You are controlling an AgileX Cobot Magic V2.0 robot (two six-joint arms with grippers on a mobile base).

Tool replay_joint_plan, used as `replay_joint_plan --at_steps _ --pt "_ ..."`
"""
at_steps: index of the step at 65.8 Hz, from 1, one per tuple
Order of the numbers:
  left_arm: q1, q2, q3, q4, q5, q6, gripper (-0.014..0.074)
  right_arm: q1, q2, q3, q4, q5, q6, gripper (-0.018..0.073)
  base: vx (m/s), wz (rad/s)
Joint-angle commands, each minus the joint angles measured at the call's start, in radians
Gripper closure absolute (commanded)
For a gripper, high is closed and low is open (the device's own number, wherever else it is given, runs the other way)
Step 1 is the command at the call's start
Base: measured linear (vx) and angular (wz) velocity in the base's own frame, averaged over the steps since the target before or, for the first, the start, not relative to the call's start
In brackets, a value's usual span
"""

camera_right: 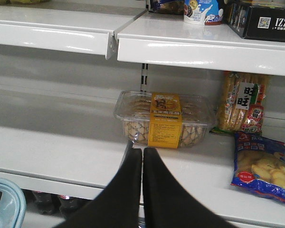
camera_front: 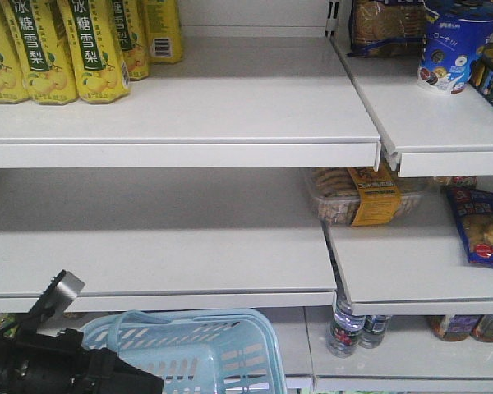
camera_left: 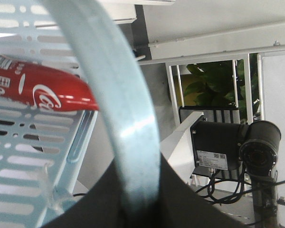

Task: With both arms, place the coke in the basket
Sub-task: 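Swing the left gripper with the basket away from the shelf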

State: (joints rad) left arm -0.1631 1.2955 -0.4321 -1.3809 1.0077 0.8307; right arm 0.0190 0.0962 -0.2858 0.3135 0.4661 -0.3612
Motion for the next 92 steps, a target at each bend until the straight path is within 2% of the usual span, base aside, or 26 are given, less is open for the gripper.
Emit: replay_joint_plan --at_steps 1,13,21,31,53,75,81,92 --pt "-0.008 -0.121 -0.023 -0.107 0.096 0.004 0.0603 -0.007 0.011 -0.025 0.008 -0.075 -0.002 0.0569 0.0 0.0" --pt "-0.008 -0.334 -0.023 -0.093 0.035 -0.003 0.0603 -0.007 0.011 -0.025 0.008 -0.075 -0.002 0.0569 0.0 0.0" --pt "-0.008 -0.468 -0.023 -0.022 -0.037 -0.109 0.0603 -0.007 0.011 -0.025 0.008 -0.075 -0.002 0.0569 0.0 0.0" --pt "-0.008 -0.608 -0.023 0.15 -0.16 -0.291 0.0603 -0.007 0.011 -0.025 0.008 -0.075 -0.002 0.0569 0.0 0.0" --pt "-0.008 -0.828 -0.023 0.534 -0.357 -0.516 0.0603 -0.007 0.011 -0.025 0.008 -0.075 -0.002 0.0569 0.0 0.0" --pt "-0.008 -0.905 -0.023 0.988 -0.528 -0.894 0.0603 -0.007 0.011 -0.025 0.008 -0.075 -0.002 0.0569 0.0 0.0" --pt "-0.008 -0.905 -0.005 1.072 -0.605 -0.957 0.0603 -0.007 0.011 -0.025 0.008 -0.075 -0.002 0.0569 0.0 0.0" --pt "-0.007 -0.905 0.094 1.111 -0.805 -0.965 0.0603 -0.007 0.011 -0.025 0.008 -0.075 -0.004 0.0569 0.0 0.0"
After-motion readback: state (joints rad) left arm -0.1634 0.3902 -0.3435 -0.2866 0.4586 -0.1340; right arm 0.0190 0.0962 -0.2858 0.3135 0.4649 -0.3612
